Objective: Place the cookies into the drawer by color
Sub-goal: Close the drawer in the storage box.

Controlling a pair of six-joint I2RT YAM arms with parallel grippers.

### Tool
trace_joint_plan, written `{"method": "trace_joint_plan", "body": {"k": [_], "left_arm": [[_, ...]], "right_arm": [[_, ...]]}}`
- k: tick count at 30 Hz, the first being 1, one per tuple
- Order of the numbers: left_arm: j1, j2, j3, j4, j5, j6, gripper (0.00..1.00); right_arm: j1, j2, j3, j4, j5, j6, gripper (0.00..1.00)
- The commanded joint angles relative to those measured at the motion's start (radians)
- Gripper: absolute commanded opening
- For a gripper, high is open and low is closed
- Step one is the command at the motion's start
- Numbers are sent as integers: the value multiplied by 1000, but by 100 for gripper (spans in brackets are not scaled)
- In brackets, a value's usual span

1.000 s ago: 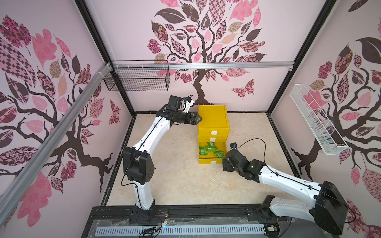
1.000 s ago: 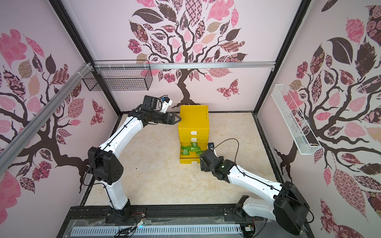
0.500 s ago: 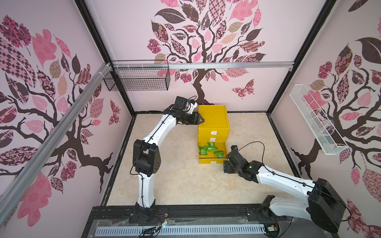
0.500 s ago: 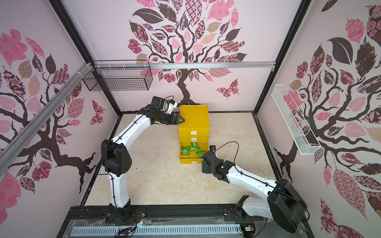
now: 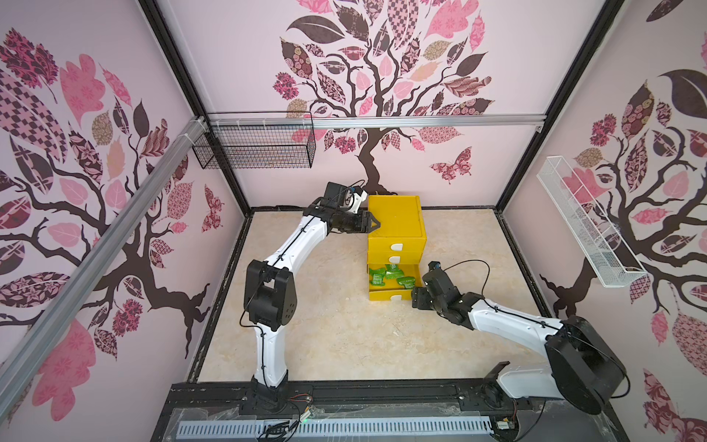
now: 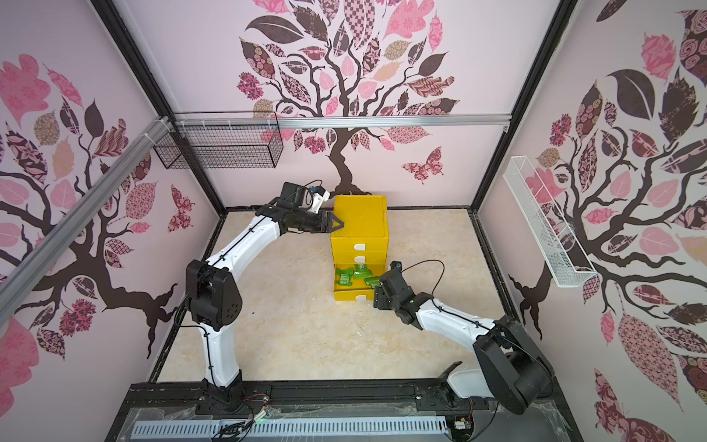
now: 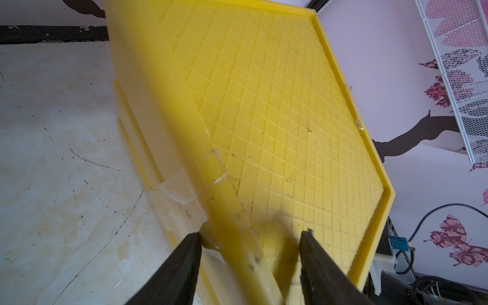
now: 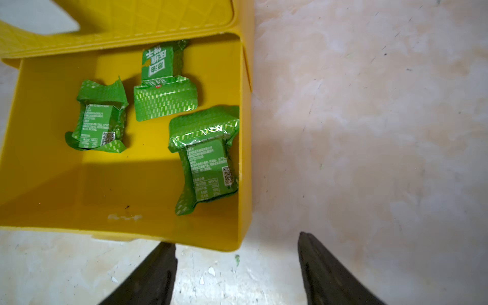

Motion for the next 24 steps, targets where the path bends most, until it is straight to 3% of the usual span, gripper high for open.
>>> {"method": "trace_joint_plan", "body": {"k": [1, 12, 24], "left_arm": [[-13, 27, -46, -79, -27, 22, 63], [-15, 42, -53, -79, -24, 21, 62], [-18, 39, -66, -71, -21, 22, 62]], "right_arm": [[-30, 44, 15, 120, -2, -26, 73], [-101, 213, 80, 317, 38, -39, 64], [-105, 342, 91, 574, 43, -13, 56]]}}
